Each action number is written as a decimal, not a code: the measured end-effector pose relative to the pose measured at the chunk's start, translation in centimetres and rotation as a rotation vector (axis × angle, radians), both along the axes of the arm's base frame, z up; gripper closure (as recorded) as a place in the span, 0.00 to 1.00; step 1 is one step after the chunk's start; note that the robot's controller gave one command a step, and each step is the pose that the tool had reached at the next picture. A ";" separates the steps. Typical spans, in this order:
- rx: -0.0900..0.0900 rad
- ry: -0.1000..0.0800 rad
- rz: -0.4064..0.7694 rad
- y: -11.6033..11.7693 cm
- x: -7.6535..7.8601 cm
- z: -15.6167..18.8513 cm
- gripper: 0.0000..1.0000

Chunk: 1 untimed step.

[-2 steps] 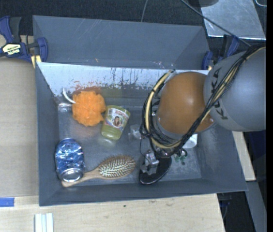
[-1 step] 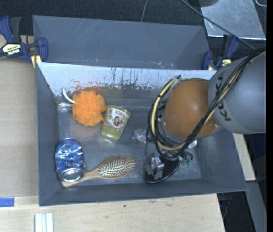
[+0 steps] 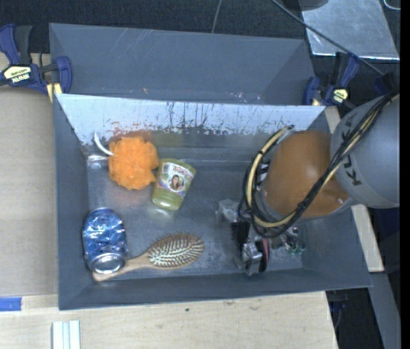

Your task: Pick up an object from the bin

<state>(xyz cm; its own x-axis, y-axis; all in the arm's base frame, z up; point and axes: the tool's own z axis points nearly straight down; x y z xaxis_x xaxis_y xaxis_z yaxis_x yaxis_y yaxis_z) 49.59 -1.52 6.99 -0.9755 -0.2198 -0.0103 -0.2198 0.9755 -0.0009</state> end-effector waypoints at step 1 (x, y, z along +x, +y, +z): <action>-0.004 -0.005 0.034 -5.7 3.1 0.0 0.00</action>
Offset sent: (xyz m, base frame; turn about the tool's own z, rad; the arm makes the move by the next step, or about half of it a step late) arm 0.0301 -0.0529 0.0001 -0.0396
